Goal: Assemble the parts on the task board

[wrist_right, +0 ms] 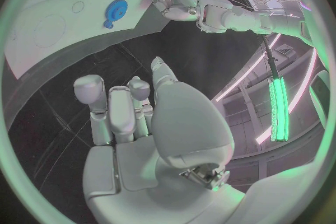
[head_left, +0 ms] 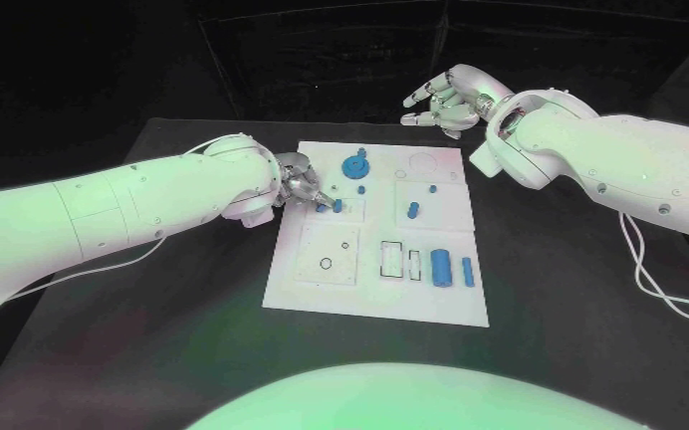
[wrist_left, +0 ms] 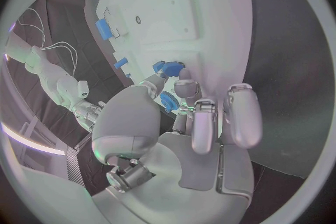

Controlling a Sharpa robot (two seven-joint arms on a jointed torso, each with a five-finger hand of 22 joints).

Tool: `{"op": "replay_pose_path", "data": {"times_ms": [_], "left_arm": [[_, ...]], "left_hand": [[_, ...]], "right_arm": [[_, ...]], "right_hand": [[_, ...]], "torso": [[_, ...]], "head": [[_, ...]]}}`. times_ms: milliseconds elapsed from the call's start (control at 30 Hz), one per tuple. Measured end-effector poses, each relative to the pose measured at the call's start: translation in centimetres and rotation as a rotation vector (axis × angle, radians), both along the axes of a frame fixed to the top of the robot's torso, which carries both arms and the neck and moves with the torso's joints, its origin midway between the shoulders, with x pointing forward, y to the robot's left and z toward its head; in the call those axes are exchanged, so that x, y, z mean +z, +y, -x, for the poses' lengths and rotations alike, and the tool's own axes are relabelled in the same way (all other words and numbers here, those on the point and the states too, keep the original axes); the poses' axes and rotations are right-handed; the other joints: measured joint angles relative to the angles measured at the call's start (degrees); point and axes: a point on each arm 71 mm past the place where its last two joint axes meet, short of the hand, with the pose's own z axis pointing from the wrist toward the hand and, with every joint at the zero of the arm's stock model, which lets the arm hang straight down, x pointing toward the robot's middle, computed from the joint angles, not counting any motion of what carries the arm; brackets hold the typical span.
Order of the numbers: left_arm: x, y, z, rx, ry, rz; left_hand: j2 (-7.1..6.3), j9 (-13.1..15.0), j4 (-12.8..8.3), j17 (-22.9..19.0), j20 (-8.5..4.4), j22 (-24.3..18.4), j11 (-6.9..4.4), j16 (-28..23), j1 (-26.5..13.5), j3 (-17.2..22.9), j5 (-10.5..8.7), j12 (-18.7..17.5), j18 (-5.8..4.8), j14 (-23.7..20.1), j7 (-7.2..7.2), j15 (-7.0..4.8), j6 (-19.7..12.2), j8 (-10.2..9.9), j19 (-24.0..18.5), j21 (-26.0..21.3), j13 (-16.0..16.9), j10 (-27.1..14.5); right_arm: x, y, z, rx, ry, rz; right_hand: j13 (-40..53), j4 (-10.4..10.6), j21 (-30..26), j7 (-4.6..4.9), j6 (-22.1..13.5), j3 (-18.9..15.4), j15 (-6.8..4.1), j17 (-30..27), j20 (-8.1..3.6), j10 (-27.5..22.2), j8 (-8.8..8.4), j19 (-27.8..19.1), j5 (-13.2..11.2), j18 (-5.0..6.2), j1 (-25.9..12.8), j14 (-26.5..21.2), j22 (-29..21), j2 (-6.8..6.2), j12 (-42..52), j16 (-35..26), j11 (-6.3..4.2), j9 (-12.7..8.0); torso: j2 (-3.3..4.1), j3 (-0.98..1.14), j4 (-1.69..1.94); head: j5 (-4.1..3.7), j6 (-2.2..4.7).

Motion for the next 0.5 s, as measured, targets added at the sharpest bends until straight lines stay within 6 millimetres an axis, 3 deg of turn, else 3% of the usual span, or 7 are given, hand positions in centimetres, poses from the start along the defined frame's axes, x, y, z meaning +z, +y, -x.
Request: {"op": "replay_pose_path", "data": {"times_ms": [367,500], "left_arm": [[-0.09,0.70,-0.18,0.025,0.000,-0.014],[-0.09,0.76,-0.18,0.027,0.000,-0.015]], "left_hand": [[2.23,0.12,-0.19,0.00,0.00,-0.01,0.00,0.00,2.24,-0.17,0.00,0.00,0.00,0.00,0.00,0.00,0.00,0.05,0.00,0.00,-0.01,0.00],[2.49,0.12,-0.50,0.00,-0.08,-0.01,0.00,0.00,2.50,0.01,-0.02,0.00,0.00,0.20,-0.24,-0.19,-0.24,0.05,0.08,0.00,-0.12,0.00]], "right_arm": [[0.00,-0.01,0.00,0.000,0.000,0.000],[0.00,-0.02,-0.01,-0.001,0.000,0.000]], "right_hand": [[0.00,0.00,-0.24,0.00,0.00,0.00,0.00,-0.06,0.00,0.00,0.00,0.00,0.00,0.00,0.00,0.00,-0.10,0.00,0.00,0.00,0.00,0.00],[0.00,0.00,-0.24,0.00,0.00,0.00,0.00,-0.06,0.00,0.00,0.00,0.00,0.00,0.01,0.00,0.00,-0.10,0.00,0.00,0.00,0.00,0.00]], "torso": [[0.00,-0.04,0.07],[0.00,-0.06,0.07]], "head": [[-0.05,-0.03],[-0.06,-0.06]]}}
